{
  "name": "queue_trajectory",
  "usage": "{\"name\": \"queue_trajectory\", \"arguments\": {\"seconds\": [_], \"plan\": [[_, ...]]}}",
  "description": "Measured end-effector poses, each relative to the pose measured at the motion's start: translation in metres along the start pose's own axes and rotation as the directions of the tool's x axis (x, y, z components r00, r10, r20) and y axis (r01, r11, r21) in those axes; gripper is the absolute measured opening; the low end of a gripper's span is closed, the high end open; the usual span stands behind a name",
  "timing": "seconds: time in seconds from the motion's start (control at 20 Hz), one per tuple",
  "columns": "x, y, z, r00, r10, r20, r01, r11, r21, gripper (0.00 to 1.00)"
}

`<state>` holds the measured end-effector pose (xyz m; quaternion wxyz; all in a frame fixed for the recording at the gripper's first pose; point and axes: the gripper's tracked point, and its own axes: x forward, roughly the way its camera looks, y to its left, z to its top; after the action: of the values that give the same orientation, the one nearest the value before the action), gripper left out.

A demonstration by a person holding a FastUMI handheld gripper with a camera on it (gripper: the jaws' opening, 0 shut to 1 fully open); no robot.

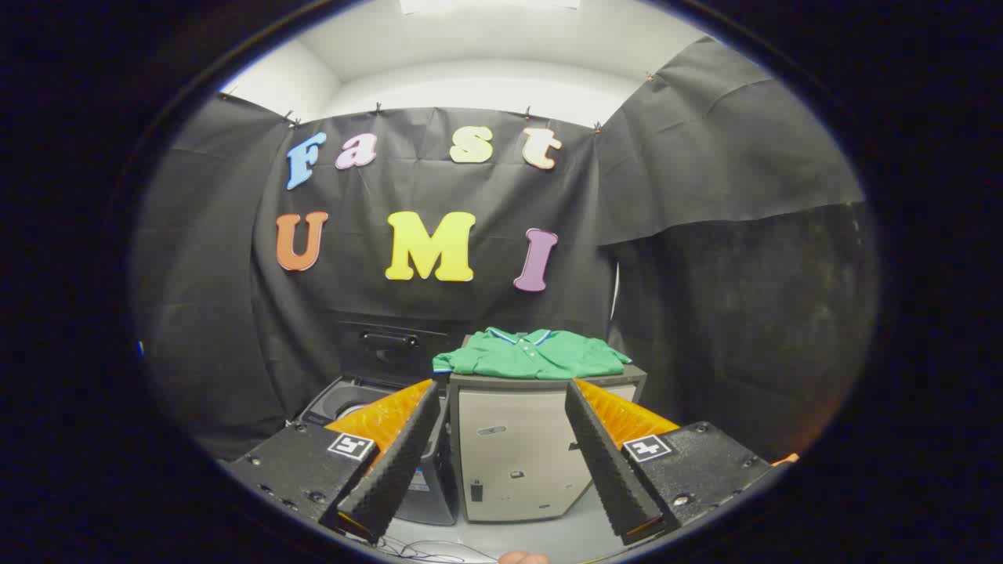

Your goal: Put the clothes into the washing machine and then close the washing machine lid.

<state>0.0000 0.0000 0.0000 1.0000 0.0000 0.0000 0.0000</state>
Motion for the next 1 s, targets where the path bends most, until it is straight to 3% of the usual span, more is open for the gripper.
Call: {"name": "queue_trajectory", "arguments": {"seconds": [1.0], "plan": [[0.021, 0.012, 0.014, 1.000, 0.029, 0.000, -0.029, 1.000, 0.010, 1.00]]}}
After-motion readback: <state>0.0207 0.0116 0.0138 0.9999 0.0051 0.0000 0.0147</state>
